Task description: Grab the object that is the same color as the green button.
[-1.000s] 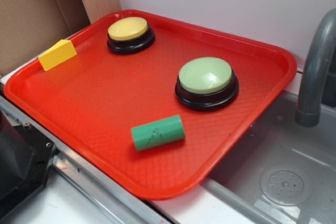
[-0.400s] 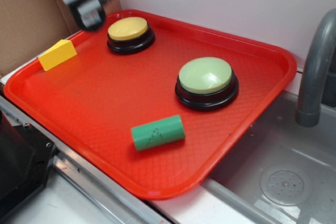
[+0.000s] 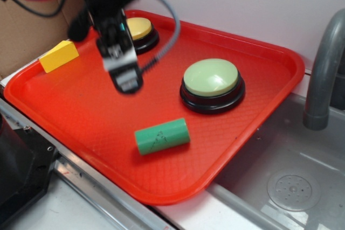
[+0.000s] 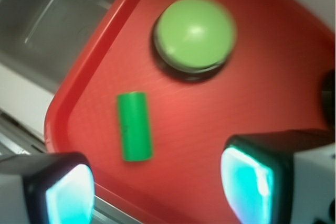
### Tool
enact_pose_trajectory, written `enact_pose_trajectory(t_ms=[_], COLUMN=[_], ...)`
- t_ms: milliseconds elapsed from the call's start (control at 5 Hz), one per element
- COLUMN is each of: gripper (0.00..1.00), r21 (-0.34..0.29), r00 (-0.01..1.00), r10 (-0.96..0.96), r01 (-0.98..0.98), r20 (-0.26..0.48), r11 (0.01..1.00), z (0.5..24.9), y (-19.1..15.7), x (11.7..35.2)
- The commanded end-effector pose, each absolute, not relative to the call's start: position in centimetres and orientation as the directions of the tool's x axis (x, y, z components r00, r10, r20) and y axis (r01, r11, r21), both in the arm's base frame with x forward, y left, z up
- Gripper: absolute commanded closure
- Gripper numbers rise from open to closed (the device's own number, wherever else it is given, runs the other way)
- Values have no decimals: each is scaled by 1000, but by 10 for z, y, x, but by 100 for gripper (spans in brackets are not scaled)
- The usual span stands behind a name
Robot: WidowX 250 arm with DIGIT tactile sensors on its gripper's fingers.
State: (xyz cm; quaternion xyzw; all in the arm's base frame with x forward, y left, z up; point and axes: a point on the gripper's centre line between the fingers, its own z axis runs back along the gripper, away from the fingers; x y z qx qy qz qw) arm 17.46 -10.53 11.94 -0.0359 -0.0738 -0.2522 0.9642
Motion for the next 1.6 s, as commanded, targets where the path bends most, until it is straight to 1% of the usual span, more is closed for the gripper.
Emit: enact_pose_trajectory(t_ms=[0,200,400,600,800,1000,1200,1400], gripper=[0,0,0,0,19,100,100,100], r21=[-20,20,-20,-46,-35,-27,-22,-14], r00=[856,841,820,807,837,833,875,927], r10=[-508,-535,-564,-584,-541,-545,-474,-370], r01=[512,535,568,589,545,550,478,372], r20=[98,75,100,86,82,91,98,61], r11=[859,844,822,807,838,835,878,928], z=[76,58,43,30,21,25,42,71], y=[-118,-120,-124,-128,-131,-130,-120,-98], x=[172,176,182,185,184,185,184,187])
